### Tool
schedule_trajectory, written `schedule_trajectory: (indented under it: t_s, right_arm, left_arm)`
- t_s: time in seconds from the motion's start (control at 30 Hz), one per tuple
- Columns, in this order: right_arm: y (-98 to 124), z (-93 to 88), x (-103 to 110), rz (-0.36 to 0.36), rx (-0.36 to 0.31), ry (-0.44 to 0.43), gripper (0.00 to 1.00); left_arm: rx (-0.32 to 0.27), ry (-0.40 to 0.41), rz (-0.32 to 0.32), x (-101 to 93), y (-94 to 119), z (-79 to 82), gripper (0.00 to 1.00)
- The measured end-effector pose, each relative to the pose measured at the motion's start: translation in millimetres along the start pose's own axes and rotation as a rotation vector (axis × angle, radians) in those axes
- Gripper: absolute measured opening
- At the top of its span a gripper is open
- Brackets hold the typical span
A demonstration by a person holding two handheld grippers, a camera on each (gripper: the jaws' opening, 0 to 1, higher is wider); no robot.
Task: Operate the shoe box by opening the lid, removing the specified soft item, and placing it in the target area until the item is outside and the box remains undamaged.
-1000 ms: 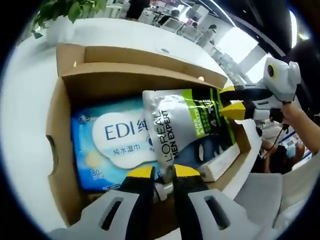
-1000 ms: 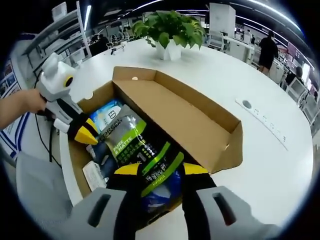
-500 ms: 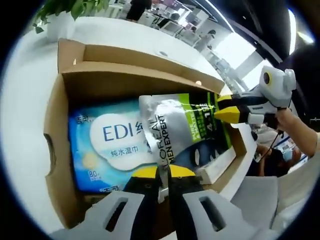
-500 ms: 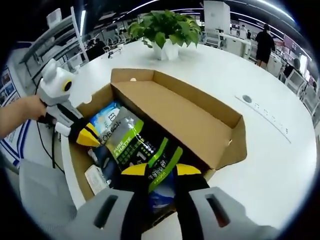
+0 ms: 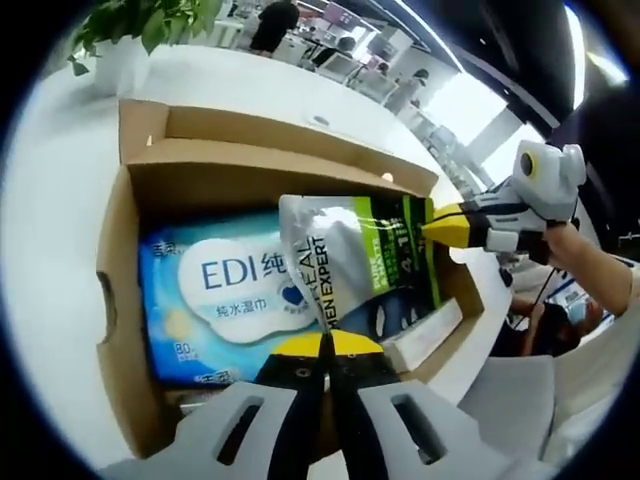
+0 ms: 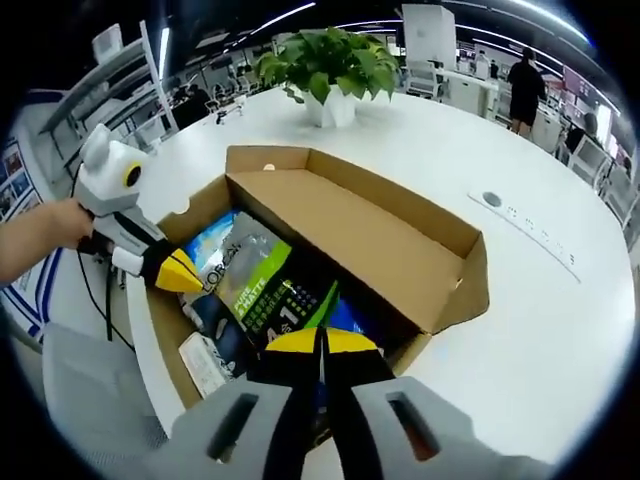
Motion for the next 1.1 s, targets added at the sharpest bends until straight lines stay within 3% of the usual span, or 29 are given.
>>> schedule_trajectory:
  t_s: [0.7, 1.1]
  right_arm:
    - [27.7, 15.9, -3.3, -0.020, -0.095, -0.027, 0.00]
    - [55.3, 21.8, -13.5, -0.034, -0.135, -0.062, 0.00]
  left_arm:
    - [-0.068, -0.034, -0.003, -18.9, 19.3, 19.3, 0.00]
    - [-0.084, -0.079, -0.018, -41.5, 23.4, 32.4, 0.00]
Point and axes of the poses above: the point that each gripper's makers call its tool centre point, and the gripper's own axes: y roughly backward along the fingers, x roughly to its left, z roughly out of its top, the point moved 1 cm from there along y, roughly backward along the fingers, and after that the axes turned 3 degrees about x, right-handed, at the moved point
